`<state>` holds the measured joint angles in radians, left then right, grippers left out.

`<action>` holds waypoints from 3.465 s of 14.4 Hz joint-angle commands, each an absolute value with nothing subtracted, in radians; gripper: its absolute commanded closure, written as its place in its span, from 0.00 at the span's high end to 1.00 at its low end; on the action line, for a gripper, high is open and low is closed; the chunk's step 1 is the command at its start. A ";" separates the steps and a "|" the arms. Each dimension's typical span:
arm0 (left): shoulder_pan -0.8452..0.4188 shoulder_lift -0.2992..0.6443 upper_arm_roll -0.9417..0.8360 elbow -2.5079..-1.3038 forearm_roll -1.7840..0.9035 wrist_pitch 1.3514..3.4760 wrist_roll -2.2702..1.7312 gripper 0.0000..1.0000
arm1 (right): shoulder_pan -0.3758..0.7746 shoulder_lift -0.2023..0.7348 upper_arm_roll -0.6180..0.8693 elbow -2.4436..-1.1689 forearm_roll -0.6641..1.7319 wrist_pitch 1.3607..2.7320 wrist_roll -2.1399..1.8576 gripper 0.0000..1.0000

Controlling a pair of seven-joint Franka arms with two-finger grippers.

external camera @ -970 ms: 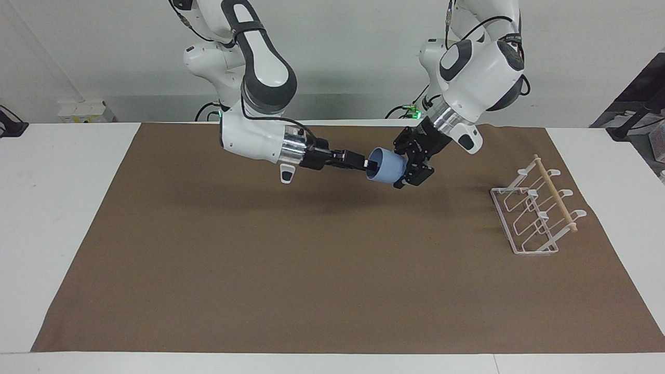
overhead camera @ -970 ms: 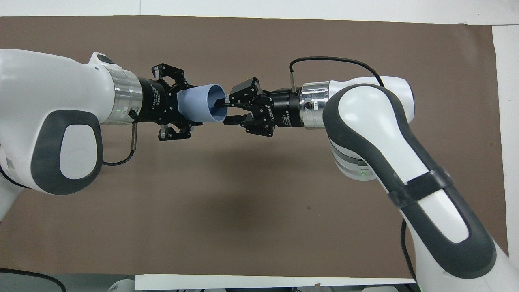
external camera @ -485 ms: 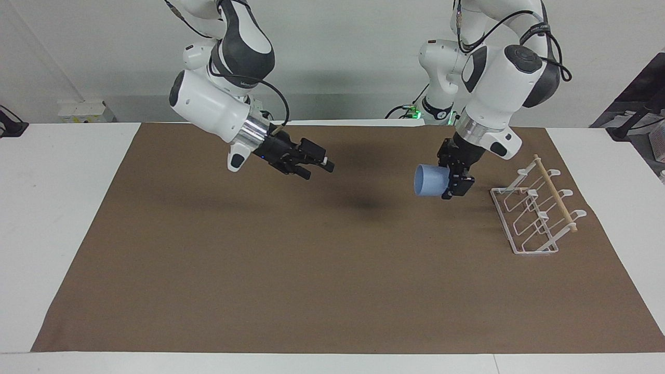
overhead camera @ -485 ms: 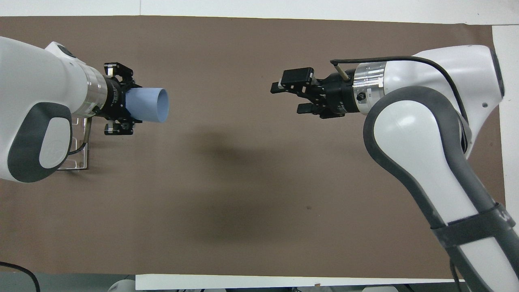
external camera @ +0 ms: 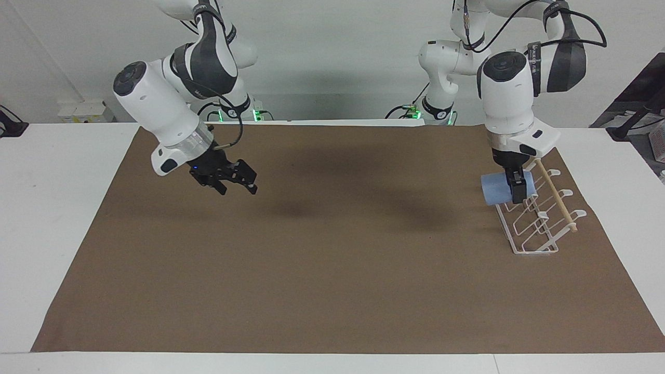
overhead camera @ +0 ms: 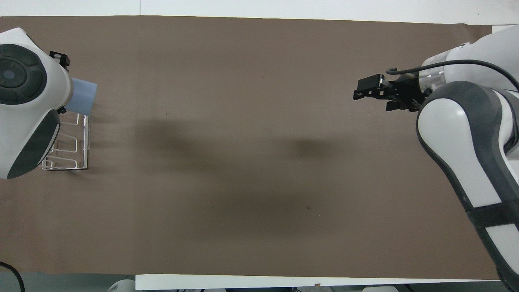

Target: Hang cup on cup holder

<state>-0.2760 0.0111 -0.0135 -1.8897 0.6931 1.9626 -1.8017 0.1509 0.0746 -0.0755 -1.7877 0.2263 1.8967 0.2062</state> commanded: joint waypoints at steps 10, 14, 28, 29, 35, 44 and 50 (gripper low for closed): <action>-0.227 0.201 -0.021 -1.901 1.408 1.939 -2.002 0.40 | 0.021 0.024 -0.074 -1.497 -0.094 1.379 0.032 0.99; -0.247 0.198 -0.023 -1.965 1.407 1.881 -2.057 0.40 | 0.071 -0.014 -0.144 -1.517 -0.022 1.365 0.006 0.99; -0.233 0.221 -0.026 -2.029 1.402 1.942 -2.129 0.60 | 0.057 -0.021 -0.135 -1.565 -0.034 1.370 0.008 0.99; -0.229 0.221 -0.028 -2.029 1.401 1.945 -2.122 0.84 | 0.057 -0.021 -0.138 -1.565 -0.034 1.370 0.008 0.99; -0.224 0.195 -0.026 -1.932 1.102 1.954 -1.789 1.00 | 0.058 -0.023 -0.140 -1.566 -0.032 1.368 0.008 0.99; -0.198 0.192 -0.020 -1.666 0.565 1.937 -1.297 1.00 | 0.064 -0.025 -0.140 -1.566 -0.020 1.367 0.006 0.99; -0.123 0.111 -0.017 -1.654 0.175 1.797 -0.733 1.00 | 0.064 -0.023 -0.140 -1.566 -0.020 1.367 0.006 0.99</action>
<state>-0.1558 0.1502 -0.0146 -1.6522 0.2491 1.8732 -0.9208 0.0717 -0.0109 -0.1401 -1.5495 -0.0384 1.3684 0.0279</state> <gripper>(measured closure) 0.000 0.004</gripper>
